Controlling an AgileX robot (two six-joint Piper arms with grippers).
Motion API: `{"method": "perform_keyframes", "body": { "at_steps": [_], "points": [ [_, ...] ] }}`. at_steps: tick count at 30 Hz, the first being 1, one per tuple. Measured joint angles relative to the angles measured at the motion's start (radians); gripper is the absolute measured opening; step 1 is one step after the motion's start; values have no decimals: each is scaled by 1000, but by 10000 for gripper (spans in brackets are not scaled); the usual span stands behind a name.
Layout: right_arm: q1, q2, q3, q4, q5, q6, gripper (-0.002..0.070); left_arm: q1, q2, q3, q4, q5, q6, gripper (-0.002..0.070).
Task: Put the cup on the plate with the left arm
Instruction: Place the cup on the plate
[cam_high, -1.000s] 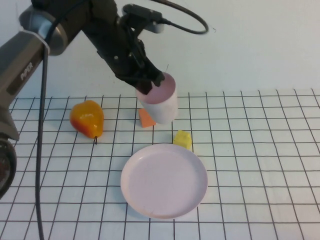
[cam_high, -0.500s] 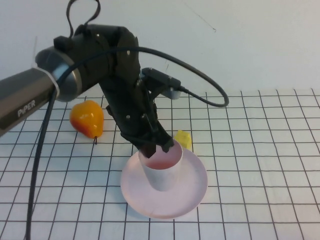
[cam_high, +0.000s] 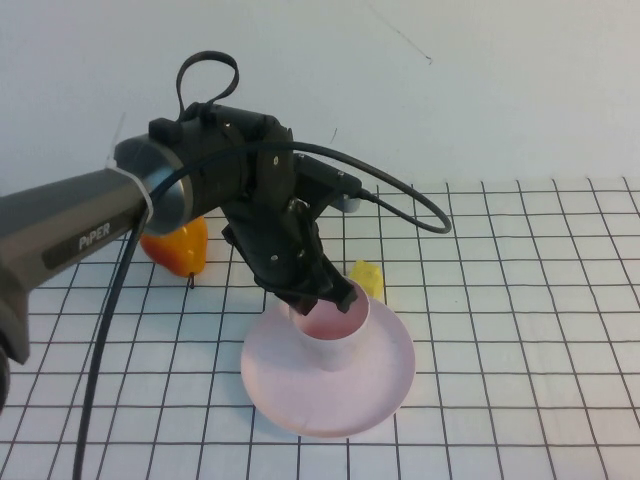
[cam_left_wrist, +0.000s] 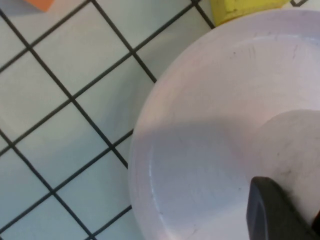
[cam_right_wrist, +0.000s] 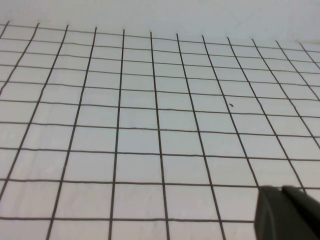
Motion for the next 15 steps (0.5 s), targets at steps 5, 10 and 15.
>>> {"method": "perform_keyframes", "body": {
  "at_steps": [5, 10, 15],
  "points": [
    [0, 0, 0, 0, 0, 0, -2, 0, 26, 0, 3, 8, -16, 11],
    [0, 0, 0, 0, 0, 0, -2, 0, 35, 1, 12, 13, -16, 103],
    [0, 0, 0, 0, 0, 0, -2, 0, 35, 1, -7, 17, -16, 375]
  ]
}}
